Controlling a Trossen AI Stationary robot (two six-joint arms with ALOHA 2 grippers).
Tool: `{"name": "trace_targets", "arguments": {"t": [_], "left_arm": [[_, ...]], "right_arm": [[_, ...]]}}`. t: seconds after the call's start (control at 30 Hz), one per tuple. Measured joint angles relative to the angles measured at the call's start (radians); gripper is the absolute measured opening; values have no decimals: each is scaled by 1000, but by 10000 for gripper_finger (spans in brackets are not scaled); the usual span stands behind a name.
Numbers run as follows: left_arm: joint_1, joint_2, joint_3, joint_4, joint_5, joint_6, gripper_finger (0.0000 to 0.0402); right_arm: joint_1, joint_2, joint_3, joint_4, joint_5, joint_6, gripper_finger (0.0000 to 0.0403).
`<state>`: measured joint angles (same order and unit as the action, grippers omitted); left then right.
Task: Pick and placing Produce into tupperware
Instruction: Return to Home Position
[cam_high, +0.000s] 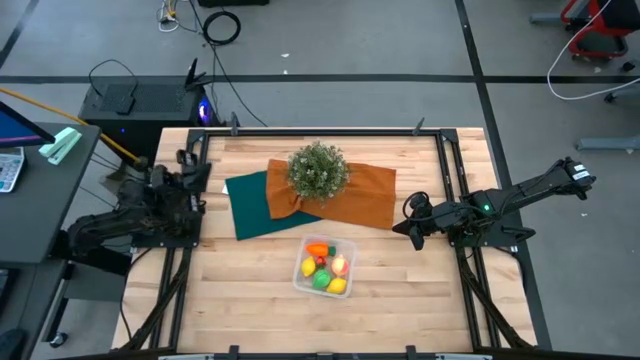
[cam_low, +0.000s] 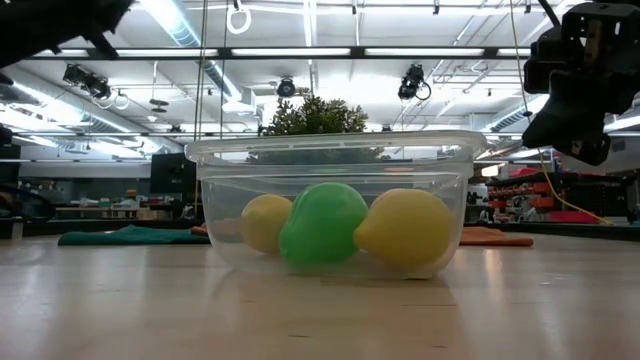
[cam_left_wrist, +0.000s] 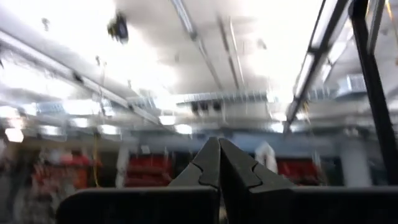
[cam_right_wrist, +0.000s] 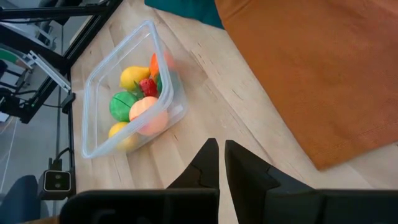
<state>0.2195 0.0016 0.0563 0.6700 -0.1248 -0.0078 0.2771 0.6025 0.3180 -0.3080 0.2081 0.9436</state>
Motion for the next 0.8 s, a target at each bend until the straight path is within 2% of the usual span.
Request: {"name": "trace_targets", "arguments": {"t": [0.27,0.63,0.8], "left_arm": [[0,3,0,-212,143,-113,4],[0,4,0,-540,148,-197,4],[0,4,0,-625,148,-209,7]], "right_arm": [[0,0,0,0,0,2,0],[0,0,0,0,0,1,0],[0,0,0,0,0,1,0]]}}
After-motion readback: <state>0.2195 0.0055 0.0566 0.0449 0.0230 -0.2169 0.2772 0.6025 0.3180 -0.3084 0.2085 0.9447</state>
